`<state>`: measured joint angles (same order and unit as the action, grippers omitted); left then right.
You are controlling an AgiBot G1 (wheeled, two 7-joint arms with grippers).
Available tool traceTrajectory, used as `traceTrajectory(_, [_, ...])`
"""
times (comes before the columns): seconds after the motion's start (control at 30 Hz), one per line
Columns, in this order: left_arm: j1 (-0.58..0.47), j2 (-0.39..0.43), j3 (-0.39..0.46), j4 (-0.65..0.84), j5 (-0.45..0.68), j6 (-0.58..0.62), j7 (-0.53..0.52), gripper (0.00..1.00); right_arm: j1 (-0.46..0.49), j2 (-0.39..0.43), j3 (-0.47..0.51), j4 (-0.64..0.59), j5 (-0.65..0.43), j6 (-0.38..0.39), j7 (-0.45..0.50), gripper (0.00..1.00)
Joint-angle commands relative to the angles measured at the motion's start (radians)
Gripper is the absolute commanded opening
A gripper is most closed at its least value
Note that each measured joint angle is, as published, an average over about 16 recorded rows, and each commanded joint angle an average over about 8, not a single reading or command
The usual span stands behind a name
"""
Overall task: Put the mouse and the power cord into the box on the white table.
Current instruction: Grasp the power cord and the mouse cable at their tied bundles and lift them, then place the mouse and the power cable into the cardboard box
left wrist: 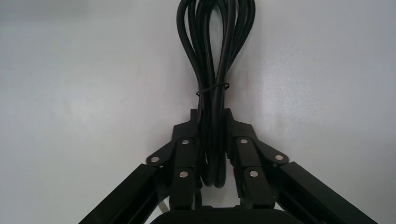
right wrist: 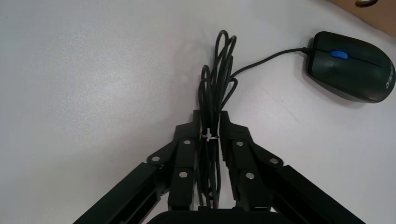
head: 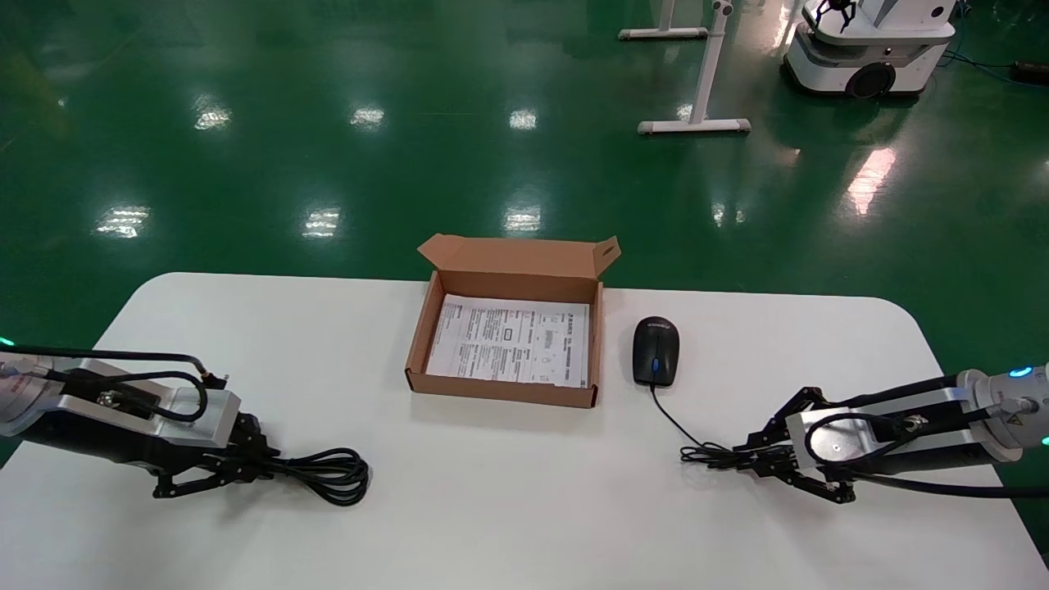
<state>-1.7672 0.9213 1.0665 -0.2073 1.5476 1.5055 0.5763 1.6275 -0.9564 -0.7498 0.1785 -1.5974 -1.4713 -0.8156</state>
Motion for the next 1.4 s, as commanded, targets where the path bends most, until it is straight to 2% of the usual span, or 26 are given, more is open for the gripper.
traceTrajectory(0.03, [0.0,0.0,0.0,-0.001,-0.001,0.0,0.0,0.0,0.0,0.0,0.0,0.0,0.0,0.001,0.0,0.0])
traceTrajectory(0.37, [-0.018,-0.018,-0.028,0.006,-0.044,0.026,-0.015,0.0,0.02,0.011,0.008,0.002,0.009,-0.007,0.007,0.0])
traceTrajectory(0.5, [-0.058,-0.052,-0.082,0.025,-0.123,0.035,-0.061,0.0,0.083,0.031,0.026,0.009,0.03,-0.019,0.031,0.0])
traceTrajectory(0.7, [-0.149,-0.075,-0.206,0.062,-0.299,-0.02,-0.2,0.0,0.209,0.026,0.06,0.026,0.07,-0.011,0.091,0.0])
traceTrajectory(0.83, [-0.199,-0.051,-0.272,0.044,-0.393,-0.084,-0.271,0.0,0.273,-0.015,0.082,0.033,0.099,0.014,0.123,0.0])
traceTrajectory(0.97, [-0.228,-0.019,-0.306,-0.013,-0.437,-0.15,-0.304,0.0,0.308,-0.074,0.099,0.034,0.122,0.045,0.135,0.0])
traceTrajectory(1.13, [-0.25,0.0,-0.322,-0.103,-0.455,-0.206,-0.322,0.0,0.325,-0.147,0.11,0.025,0.14,0.081,0.131,0.0])
traceTrajectory(1.4, [-0.241,-0.012,-0.328,-0.195,-0.462,-0.227,-0.347,0.0,0.306,-0.245,0.114,-0.011,0.15,0.116,0.1,0.0])
